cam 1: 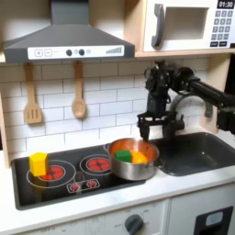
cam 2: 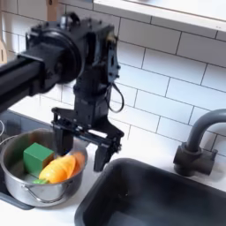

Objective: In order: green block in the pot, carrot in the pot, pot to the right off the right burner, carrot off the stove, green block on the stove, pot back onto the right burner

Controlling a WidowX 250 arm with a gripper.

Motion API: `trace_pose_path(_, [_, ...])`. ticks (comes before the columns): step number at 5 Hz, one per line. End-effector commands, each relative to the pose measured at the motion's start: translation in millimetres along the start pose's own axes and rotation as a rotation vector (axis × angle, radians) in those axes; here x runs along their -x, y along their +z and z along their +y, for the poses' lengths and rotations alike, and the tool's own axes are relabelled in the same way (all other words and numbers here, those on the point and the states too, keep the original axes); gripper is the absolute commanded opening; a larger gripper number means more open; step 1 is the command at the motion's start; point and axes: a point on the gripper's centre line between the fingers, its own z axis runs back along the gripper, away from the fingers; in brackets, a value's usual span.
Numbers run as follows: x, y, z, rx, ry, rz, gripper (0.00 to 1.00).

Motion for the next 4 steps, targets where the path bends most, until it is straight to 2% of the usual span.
trace_pose_path(1, [3.6,8.1,30.0,-0.006,0.058,0.002,1.0])
trace_pose_path(4, [3.4,1.1,39.6,-0.009,0.034,0.008,1.0])
